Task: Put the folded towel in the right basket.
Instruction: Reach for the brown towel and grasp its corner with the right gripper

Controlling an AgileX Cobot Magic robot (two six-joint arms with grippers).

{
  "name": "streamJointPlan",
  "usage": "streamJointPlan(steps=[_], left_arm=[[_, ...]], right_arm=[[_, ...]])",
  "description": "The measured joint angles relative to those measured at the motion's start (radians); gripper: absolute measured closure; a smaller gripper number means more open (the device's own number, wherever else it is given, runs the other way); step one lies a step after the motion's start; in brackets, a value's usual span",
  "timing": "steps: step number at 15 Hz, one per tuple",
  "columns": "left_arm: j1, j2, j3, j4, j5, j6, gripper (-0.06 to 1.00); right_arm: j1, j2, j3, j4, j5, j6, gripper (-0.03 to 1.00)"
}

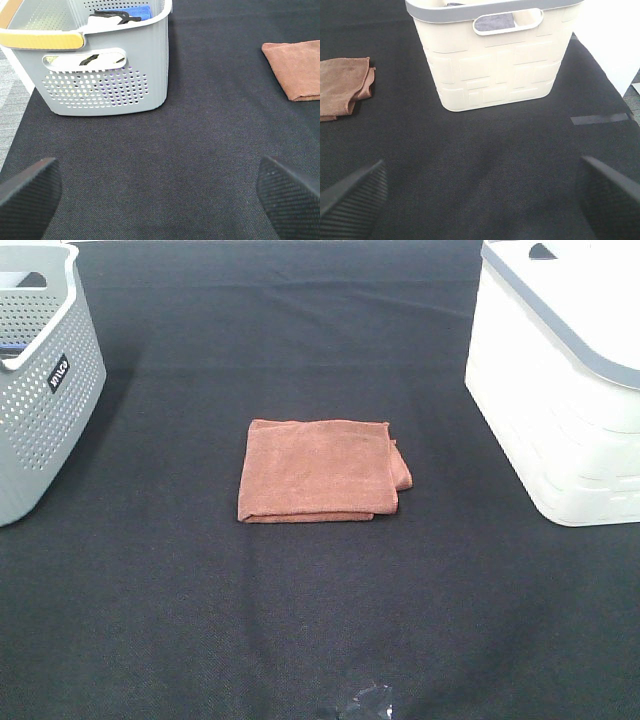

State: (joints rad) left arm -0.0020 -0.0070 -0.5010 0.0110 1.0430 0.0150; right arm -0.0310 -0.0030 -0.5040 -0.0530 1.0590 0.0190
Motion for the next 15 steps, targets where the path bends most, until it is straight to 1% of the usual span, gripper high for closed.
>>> streamJointPlan(steps=[15], left_arm=[[0.000, 0.000, 0.000, 0.000, 0.000, 0.000, -0.05]], right_arm=[[0.000, 0.000, 0.000, -0.002, 0.000, 0.000, -0.02]])
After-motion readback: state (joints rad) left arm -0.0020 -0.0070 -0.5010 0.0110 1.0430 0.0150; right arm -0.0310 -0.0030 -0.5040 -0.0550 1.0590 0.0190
